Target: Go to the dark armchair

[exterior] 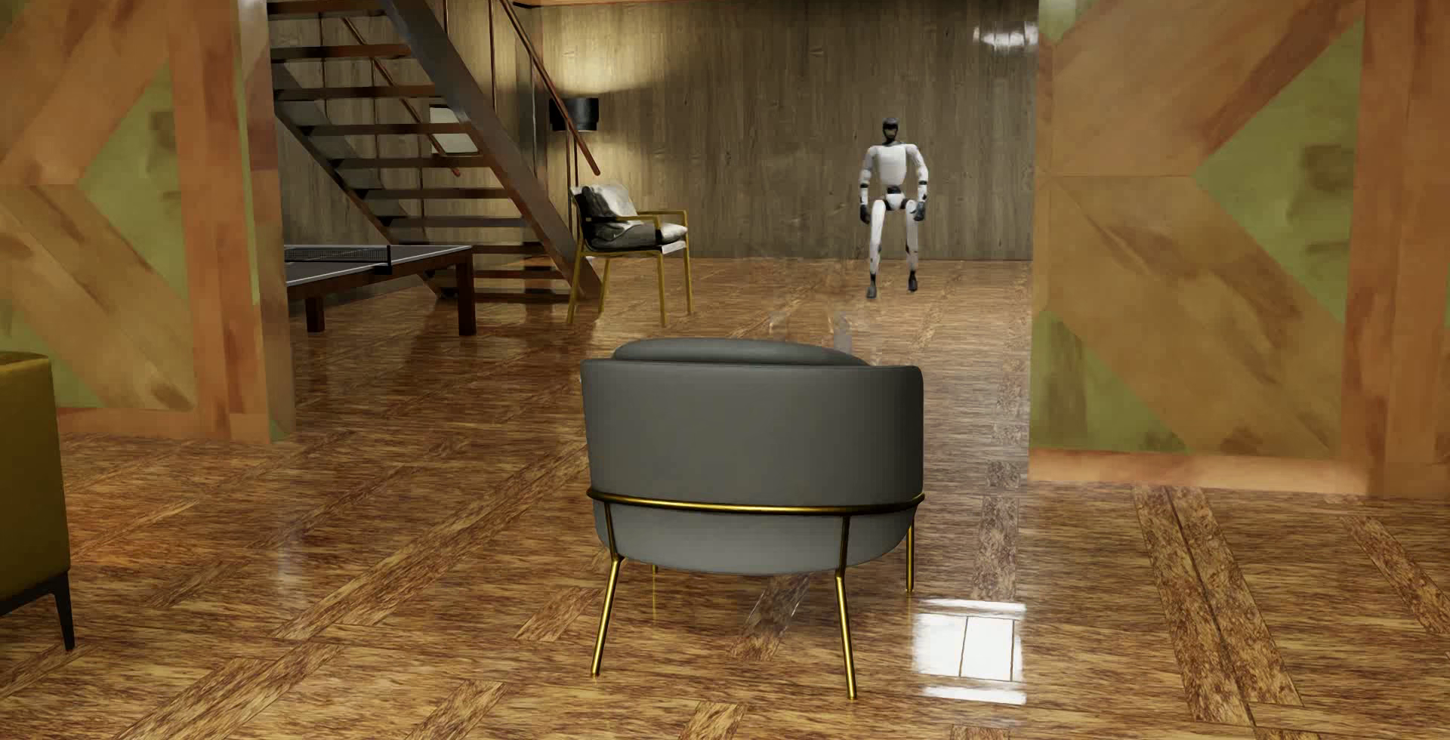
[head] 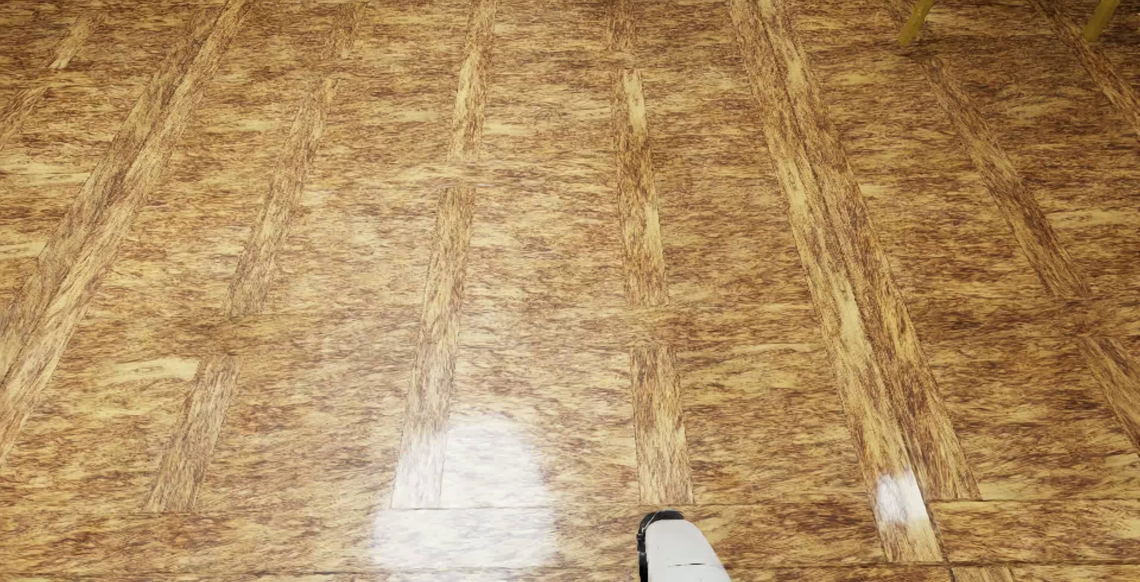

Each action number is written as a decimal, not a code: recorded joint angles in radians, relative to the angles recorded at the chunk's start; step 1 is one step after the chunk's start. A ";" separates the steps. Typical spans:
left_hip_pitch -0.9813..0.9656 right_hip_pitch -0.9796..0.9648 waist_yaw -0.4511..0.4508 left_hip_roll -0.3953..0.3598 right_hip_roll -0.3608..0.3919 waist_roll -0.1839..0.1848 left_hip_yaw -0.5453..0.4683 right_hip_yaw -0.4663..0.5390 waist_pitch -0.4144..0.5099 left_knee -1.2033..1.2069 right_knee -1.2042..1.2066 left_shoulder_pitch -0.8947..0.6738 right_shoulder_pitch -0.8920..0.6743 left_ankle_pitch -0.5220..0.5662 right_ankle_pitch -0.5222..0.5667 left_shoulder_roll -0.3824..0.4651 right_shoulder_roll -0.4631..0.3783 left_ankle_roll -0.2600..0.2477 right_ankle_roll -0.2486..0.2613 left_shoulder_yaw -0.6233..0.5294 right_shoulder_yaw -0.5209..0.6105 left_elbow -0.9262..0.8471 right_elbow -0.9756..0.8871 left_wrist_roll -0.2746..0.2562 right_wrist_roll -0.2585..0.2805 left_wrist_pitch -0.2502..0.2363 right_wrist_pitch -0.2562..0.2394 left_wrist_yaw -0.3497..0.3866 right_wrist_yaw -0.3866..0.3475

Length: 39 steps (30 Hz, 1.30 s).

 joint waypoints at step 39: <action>-0.023 0.033 -0.069 -0.048 0.016 0.013 0.000 0.000 -0.041 -0.030 0.156 -0.226 0.039 0.052 0.013 0.070 -0.040 0.000 0.000 0.141 0.099 -0.137 0.069 0.000 0.000 0.000 0.000 0.000 0.000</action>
